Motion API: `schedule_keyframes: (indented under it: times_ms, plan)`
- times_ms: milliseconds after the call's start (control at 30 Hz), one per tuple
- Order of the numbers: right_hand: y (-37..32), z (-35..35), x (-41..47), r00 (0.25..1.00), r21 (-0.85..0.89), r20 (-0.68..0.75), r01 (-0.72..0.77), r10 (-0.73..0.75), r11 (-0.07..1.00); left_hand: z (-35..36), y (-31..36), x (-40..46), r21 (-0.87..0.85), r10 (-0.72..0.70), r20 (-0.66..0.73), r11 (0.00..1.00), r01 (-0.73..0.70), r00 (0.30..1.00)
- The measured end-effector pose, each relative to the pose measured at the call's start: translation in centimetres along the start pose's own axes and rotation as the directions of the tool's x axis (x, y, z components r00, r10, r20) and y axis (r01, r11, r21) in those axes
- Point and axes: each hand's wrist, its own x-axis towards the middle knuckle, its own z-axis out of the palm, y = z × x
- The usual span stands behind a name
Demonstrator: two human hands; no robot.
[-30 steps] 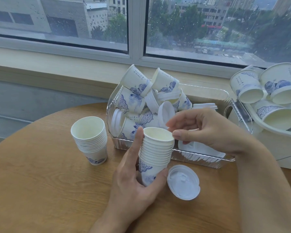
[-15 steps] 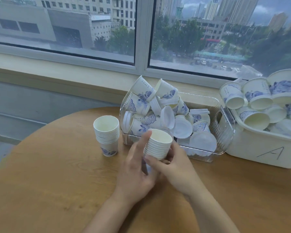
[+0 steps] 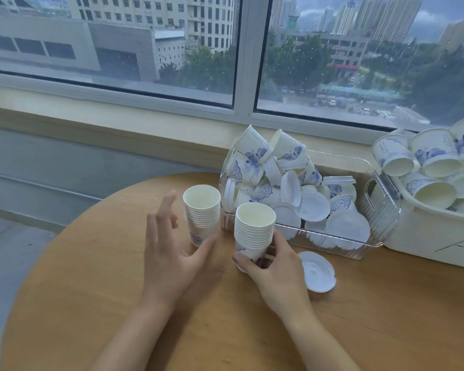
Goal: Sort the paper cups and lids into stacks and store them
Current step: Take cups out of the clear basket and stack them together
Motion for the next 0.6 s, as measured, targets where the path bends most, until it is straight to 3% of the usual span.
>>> schedule_keyframes:
  times_ms: [200,367,600]
  plan:
    - [0.2,1.6,0.3,1.000,-0.035,0.009,0.013,-0.013,0.999,1.2,-1.7,2.3,-0.144,-0.138,0.243,0.974,0.176,0.960]
    - [-0.6,3.7,0.7,0.999,-0.177,0.002,0.042,-0.042,0.983,-0.1,-3.3,2.3,-0.140,-0.122,0.230,0.978,0.157,0.965]
    - [-2.1,9.4,2.5,0.995,-0.186,0.073,0.082,-0.070,0.979,-2.5,-5.9,3.0,-0.133,-0.205,0.098,0.967,0.217,0.974]
